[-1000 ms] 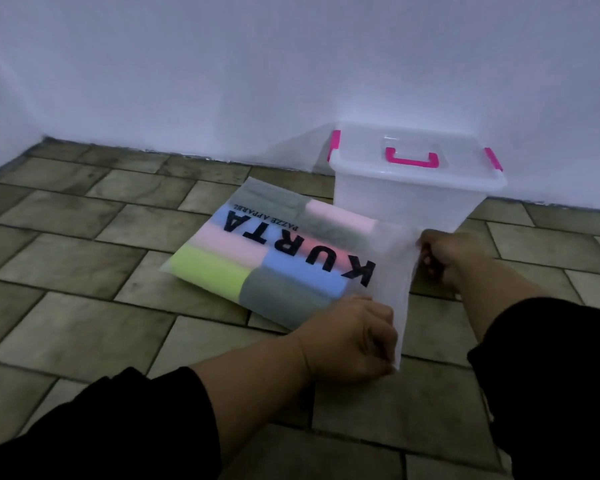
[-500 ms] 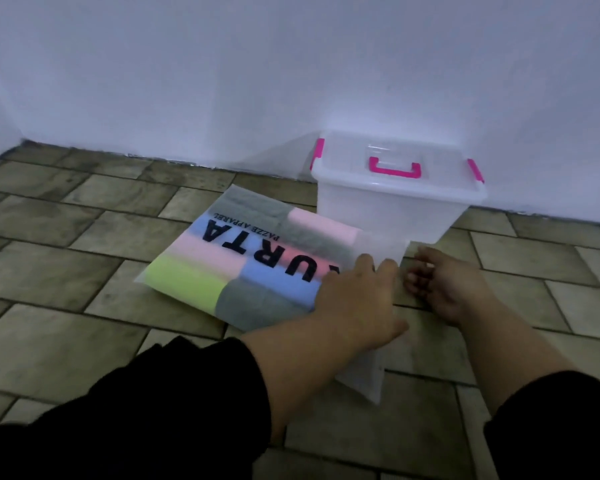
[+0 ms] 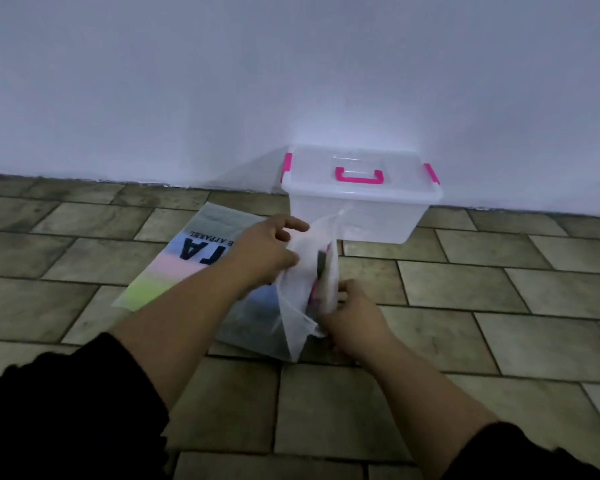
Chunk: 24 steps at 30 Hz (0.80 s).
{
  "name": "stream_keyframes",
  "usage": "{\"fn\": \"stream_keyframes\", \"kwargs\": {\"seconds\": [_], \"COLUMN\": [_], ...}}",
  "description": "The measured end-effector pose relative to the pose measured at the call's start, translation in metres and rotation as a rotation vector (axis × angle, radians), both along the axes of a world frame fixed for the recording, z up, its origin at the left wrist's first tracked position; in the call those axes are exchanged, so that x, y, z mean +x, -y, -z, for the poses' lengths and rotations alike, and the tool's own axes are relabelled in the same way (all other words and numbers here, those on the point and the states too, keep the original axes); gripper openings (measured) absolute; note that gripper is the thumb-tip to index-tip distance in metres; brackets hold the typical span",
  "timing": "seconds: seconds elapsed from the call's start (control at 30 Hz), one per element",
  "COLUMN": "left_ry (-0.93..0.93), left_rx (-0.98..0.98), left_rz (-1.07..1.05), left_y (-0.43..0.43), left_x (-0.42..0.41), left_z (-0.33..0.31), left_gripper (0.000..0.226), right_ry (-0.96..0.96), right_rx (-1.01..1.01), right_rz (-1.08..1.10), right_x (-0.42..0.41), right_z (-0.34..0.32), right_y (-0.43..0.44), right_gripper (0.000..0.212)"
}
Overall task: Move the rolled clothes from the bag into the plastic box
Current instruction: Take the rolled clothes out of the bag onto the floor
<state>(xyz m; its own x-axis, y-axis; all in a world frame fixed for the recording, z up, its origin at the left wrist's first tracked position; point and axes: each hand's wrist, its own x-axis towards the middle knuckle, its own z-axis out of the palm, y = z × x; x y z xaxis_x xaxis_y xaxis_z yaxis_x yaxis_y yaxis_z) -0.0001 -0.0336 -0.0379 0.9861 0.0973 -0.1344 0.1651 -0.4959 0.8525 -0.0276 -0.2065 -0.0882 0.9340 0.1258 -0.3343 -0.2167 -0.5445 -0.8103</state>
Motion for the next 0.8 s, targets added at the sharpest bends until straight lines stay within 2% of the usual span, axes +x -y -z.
{"fn": "stream_keyframes", "kwargs": {"seconds": [0.07,0.13,0.27,0.33,0.4,0.47,0.53,0.57,0.67,0.73,0.8], "left_ry": [0.09,0.101,0.053,0.099,0.131,0.087,0.047,0.045,0.059,0.084,0.131], "left_rx": [0.315,0.542,0.729,0.858,0.942,0.939,0.881,0.838,0.732,0.673,0.639], "left_rz": [0.027,0.051,0.102,0.101,0.08,0.096,0.115,0.111,0.111,0.084,0.047], "left_y": [-0.015,-0.021,-0.003,0.009,0.019,0.024,0.022,0.018,0.008,0.004,0.003], "left_x": [-0.002,-0.007,-0.016,-0.018,-0.019,-0.021,-0.02,-0.019,-0.019,-0.021,-0.024], "left_z": [-0.007,-0.009,-0.001,0.009,0.022,0.032,0.038,0.039,0.041,0.045,0.05], "left_gripper": [0.053,0.053,0.038,0.029,0.04,0.057,0.062,0.06,0.052,0.051,0.055], "right_ry": [0.039,0.0,0.037,0.02,0.071,0.273,0.461,0.476,0.313,0.229,0.179], "right_rx": [-0.018,0.026,-0.084,-0.15,-0.28,-0.349,-0.235,-0.178,-0.191,-0.243,-0.201], "right_rz": [0.013,0.056,0.041,0.008,-0.041,-0.035,-0.031,-0.057,-0.165,-0.182,-0.133], "right_x": [0.0,0.0,0.002,0.005,0.009,0.013,0.019,0.023,0.036,0.044,0.05], "right_z": [0.003,0.005,0.006,0.004,0.001,-0.002,-0.007,-0.009,-0.011,-0.008,-0.008], "right_y": [0.004,0.017,0.037,0.044,0.049,0.049,0.039,0.033,0.012,0.002,-0.005], "right_gripper": [0.038,0.038,0.037,0.036,0.039,0.04,0.029,0.024,0.014,0.018,0.022]}}
